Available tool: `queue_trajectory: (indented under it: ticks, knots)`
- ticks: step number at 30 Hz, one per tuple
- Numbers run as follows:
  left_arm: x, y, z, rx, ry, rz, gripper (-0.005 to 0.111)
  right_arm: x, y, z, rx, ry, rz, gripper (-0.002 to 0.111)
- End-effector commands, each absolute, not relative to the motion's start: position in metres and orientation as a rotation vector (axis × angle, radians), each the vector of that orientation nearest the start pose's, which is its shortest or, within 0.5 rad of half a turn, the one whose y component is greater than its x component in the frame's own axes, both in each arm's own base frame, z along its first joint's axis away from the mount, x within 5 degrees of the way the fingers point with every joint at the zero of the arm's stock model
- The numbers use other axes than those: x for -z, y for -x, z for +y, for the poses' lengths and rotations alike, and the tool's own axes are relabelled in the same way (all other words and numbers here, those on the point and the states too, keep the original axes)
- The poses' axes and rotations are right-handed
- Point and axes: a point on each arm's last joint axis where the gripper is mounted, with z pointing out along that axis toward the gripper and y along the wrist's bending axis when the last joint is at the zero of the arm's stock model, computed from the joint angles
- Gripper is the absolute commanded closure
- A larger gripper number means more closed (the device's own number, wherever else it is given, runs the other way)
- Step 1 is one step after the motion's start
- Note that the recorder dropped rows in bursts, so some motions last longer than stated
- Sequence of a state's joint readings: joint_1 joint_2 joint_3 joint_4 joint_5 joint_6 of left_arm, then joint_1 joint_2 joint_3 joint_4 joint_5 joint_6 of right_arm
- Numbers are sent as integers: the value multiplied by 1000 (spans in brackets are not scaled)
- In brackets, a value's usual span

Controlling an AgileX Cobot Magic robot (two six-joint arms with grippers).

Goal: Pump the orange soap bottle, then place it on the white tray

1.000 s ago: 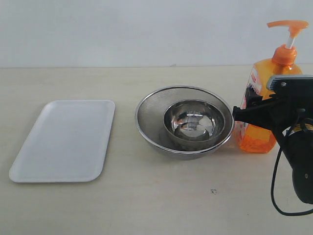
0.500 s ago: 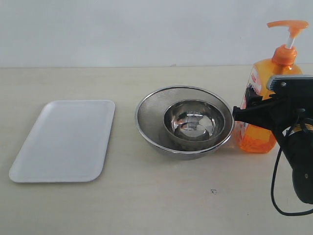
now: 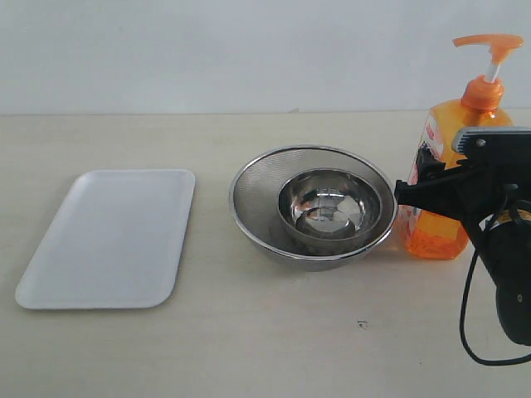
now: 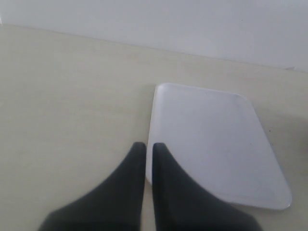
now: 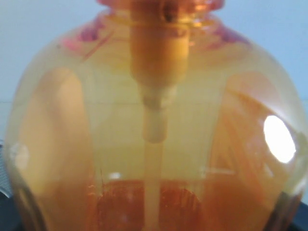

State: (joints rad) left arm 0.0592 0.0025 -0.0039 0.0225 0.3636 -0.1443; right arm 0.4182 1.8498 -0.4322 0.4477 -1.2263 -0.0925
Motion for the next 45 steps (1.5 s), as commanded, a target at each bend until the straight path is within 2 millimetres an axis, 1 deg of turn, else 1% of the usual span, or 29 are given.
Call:
queue_trajectory:
  ticks: [1,17,20,26,31,36,40,43,45]
  knots:
    - [-180,-53,4,31,172,1841,102,-134,-269,80,-34,-32,1700,108]
    - [-180,-53,4,31,172,1841,102,-134,-269,80,-31,-25,1700,108]
    - [-180,-53,4,31,172,1841,102,-139,-269,80,-29,-18,1683,108]
    - [-180,-53,4,31,172,1841,102,-164,-266,80,-13,13,1599,108]
    - [-180,-53,4,31,172,1841,102,-189,-262,80,-36,29,1514,108]
    - [-180,-53,4,31,172,1841,102,-210,-256,80,-58,46,1454,108]
    - [-180,-53,4,31,172,1841,102,-229,-253,88,-119,138,1403,108]
    - [-180,-53,4,31,172,1841,102,-245,-258,97,-158,204,1418,108]
    - [-180,-53,4,31,172,1841,102,-258,-261,100,-168,216,1412,108]
